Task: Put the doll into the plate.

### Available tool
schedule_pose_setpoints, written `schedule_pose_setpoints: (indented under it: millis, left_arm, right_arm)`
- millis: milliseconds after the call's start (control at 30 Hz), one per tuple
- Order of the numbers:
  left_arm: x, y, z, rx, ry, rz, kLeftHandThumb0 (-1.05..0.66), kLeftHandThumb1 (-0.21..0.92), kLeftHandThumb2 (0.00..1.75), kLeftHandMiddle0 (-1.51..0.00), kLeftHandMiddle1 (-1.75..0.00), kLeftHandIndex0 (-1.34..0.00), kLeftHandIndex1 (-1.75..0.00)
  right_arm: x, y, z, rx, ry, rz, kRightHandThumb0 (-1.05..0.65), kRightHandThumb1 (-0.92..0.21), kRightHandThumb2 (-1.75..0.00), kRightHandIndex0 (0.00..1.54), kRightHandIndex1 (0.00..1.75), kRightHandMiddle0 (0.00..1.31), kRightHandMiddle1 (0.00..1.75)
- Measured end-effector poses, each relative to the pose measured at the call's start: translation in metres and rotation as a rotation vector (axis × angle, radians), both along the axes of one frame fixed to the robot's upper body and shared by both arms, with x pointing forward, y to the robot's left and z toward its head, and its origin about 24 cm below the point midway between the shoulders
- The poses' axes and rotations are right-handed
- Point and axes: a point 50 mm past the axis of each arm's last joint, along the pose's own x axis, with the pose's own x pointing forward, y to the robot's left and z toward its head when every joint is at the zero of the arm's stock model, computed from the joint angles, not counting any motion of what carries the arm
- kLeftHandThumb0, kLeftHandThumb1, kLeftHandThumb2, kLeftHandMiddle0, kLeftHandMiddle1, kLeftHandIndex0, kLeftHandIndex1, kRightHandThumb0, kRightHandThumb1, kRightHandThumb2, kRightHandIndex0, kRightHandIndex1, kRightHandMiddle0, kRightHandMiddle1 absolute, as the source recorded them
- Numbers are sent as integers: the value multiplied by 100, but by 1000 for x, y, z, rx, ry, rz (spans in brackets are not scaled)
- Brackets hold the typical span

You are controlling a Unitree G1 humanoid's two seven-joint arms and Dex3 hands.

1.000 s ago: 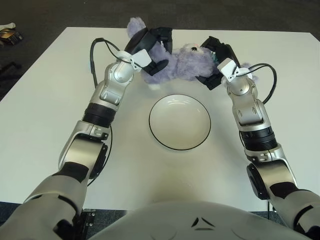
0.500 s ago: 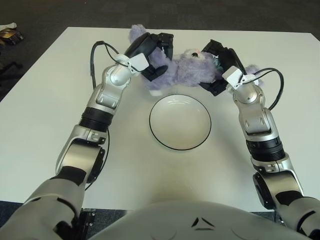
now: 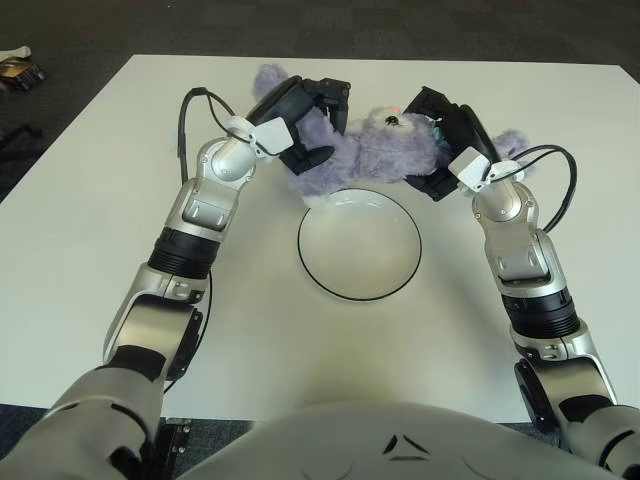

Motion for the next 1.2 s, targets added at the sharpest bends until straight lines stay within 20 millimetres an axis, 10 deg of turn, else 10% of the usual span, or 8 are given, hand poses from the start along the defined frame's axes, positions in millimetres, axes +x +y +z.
schedule_pose_setpoints:
  millis: [1200]
  left_arm:
    - [-40, 5, -5, -12, 67, -56, 56, 10, 158, -79, -175, -100, -175]
  right_arm:
    - [-38, -2, -9, -64, 2, -33, 0, 11, -175, 95, 162, 72, 175]
